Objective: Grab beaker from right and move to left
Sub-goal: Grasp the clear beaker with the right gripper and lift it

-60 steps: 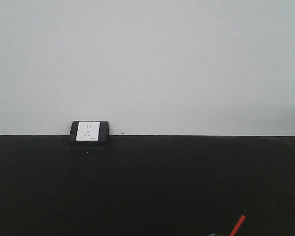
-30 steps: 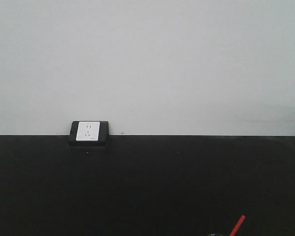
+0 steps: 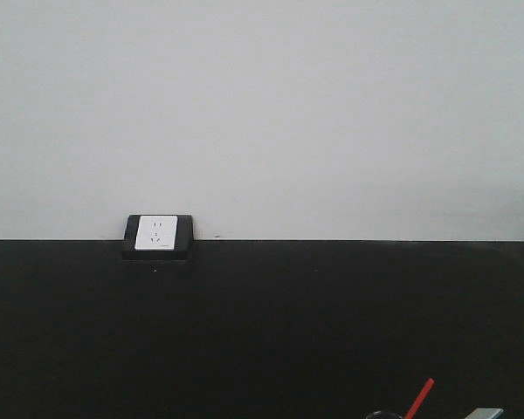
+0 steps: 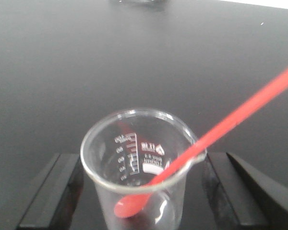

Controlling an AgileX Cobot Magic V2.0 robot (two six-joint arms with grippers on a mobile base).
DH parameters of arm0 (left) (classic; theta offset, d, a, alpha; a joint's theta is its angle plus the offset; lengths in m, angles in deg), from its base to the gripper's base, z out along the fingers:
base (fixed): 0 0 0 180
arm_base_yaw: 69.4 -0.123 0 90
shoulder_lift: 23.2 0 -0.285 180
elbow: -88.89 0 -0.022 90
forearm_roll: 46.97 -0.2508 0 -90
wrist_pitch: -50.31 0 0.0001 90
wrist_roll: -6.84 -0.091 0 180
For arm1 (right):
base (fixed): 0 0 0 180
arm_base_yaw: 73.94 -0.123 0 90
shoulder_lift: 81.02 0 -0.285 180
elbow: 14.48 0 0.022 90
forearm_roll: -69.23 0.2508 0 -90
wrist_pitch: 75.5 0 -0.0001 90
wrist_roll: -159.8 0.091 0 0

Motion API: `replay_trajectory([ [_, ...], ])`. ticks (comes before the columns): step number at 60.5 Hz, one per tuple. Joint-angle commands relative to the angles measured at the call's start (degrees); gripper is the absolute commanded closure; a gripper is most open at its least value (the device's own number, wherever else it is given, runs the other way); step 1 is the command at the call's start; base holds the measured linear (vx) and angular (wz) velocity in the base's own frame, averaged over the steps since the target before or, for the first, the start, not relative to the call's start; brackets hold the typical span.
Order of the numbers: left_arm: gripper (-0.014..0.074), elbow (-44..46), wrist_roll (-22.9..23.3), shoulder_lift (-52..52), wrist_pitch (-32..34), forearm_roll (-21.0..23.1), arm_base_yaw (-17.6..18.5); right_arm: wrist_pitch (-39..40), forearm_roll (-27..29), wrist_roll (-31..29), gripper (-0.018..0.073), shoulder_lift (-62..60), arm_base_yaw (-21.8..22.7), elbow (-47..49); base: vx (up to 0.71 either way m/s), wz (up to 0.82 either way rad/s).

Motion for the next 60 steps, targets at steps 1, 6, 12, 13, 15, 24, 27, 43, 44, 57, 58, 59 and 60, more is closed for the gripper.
replay_trajectory([
  [1,0.0603,-1.1,0.1,-0.4,4.4,0.0,0.4,11.6,-0.1,0.2,0.0006,-0.3,0.2,1.2,0.0,0.0],
  [6,0.0603,-1.1,0.1,-0.4,4.4,0.0,0.4,11.6,-0.6,0.2,0.0006,1.2,0.2,1.9,0.0,0.0],
  [12,0.0603,-1.1,0.1,-0.4,4.4,0.0,0.4,11.6,-1.2,0.3,0.0006,2.5,-0.6,3.1,0.0,0.0],
  [13,0.0603,-1.1,0.1,-0.4,4.4,0.0,0.4,11.6,-1.2,0.3,0.0006,2.7,-0.9,3.4,0.0,0.0],
  [15,0.0603,-1.1,0.1,-0.4,4.4,0.0,0.4,11.6,-1.2,0.3,0.0006,3.2,-1.6,4.1,0.0,0.0],
  [24,0.0603,-1.1,0.1,-0.4,4.4,0.0,0.4,11.6,-1.2,0.3,0.0006,5.5,-4.4,7.6,0.0,0.0],
  [27,0.0603,-1.1,0.1,-0.4,4.4,0.0,0.4,11.6,-1.1,0.3,0.0006,6.3,-5.3,8.7,0.0,0.0],
  [43,0.0603,-1.1,0.1,-0.4,4.4,0.0,0.4,11.6,3.0,0.3,0.0202,8.0,-8.2,11.0,0.0,0.0],
  [44,0.0603,-1.1,0.1,-0.4,4.4,0.0,0.4,11.6,3.3,0.3,0.0228,8.0,-8.2,10.9,0.0,0.0],
  [57,0.0603,-1.1,0.1,-0.4,4.4,0.0,0.4,11.6,3.9,4.0,0.0573,6.4,-8.2,10.9,0.0,0.0],
  [58,0.0603,-1.1,0.1,-0.4,4.4,0.0,0.4,11.6,3.9,4.4,0.0573,6.3,-8.2,10.9,0.0,0.0],
  [59,0.0603,-1.1,0.1,-0.4,4.4,0.0,0.4,11.6,3.9,5.2,0.0571,5.9,-8.2,10.9,0.0,0.0],
  [60,0.0603,-1.1,0.1,-0.4,4.4,0.0,0.4,11.6,3.9,6.2,0.057,5.5,-8.2,10.9,0.0,-0.01],
])
